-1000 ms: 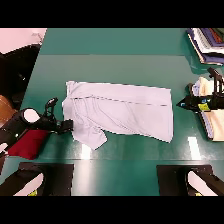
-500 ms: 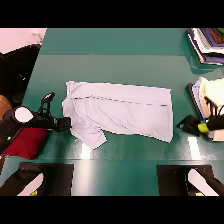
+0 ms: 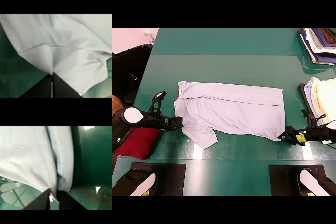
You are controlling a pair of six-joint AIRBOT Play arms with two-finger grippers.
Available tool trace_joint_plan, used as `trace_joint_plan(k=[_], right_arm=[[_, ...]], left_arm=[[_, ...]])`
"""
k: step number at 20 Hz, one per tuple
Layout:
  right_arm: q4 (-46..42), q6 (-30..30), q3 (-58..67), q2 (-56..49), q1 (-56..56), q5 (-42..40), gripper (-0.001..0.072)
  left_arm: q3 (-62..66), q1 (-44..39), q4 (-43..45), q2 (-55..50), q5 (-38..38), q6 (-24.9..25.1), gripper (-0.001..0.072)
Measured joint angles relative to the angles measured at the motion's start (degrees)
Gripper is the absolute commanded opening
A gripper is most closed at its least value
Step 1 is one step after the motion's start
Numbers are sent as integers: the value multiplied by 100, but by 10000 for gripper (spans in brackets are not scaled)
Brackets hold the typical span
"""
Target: Fold the shirts.
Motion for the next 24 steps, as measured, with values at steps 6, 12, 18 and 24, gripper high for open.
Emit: trace_joint_plan(k=[6,12,18,24], right_arm=[[-538,-138,317,299,267,492,12],[-1591,76,1303,1150,308,1342,11],[-1515,120,2529,63,378,1064,11],[-1403,125,3941,-1676,927,511,13]], left_arm=[[44,-7,422,79,-1102,96,18],[551,-105,361,514,-1523,116,18],[1513,-118,334,-367,-468,339,20],[2612,-120,348,-2131,581,562,21]])
